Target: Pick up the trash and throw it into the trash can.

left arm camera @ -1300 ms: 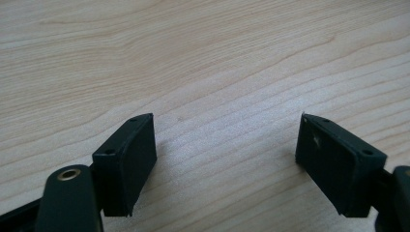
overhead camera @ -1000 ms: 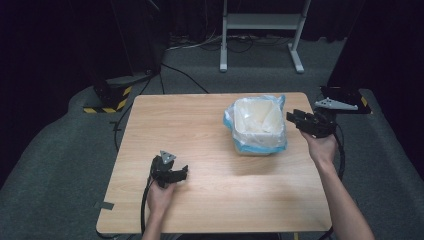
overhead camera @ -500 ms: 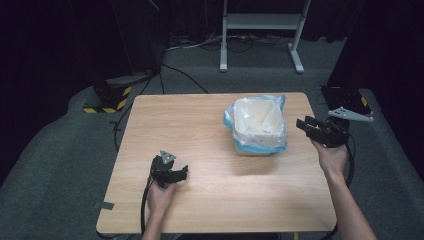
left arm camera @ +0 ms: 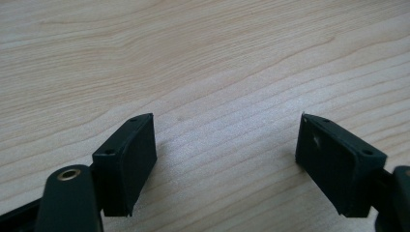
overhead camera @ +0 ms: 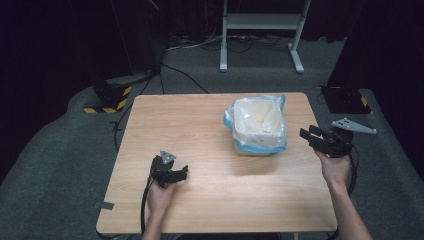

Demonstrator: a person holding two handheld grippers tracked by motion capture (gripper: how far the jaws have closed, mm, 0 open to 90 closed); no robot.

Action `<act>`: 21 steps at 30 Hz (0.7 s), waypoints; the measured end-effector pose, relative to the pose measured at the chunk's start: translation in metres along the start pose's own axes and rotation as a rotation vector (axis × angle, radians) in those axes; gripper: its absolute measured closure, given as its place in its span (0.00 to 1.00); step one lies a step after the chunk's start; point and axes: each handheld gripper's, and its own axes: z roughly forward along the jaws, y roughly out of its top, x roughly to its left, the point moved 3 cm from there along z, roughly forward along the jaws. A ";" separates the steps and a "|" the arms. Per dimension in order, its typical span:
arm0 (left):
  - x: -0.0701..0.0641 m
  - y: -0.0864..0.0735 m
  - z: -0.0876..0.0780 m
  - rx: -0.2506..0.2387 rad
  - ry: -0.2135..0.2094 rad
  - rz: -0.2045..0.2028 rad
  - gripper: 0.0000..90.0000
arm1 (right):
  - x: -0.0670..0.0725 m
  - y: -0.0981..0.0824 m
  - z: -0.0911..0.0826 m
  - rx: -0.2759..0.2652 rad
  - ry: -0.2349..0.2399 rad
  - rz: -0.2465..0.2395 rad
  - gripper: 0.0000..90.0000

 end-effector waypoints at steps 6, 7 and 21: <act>0.000 0.000 0.000 0.000 0.001 0.001 0.24 | -0.005 -0.022 0.002 0.017 -0.013 0.030 0.58; 0.000 0.000 0.000 0.000 0.001 0.001 0.24 | -0.007 -0.028 0.004 0.024 -0.021 0.033 0.58; 0.000 0.000 0.000 0.000 0.002 0.001 0.24 | -0.016 -0.100 0.030 0.138 -0.098 0.031 0.57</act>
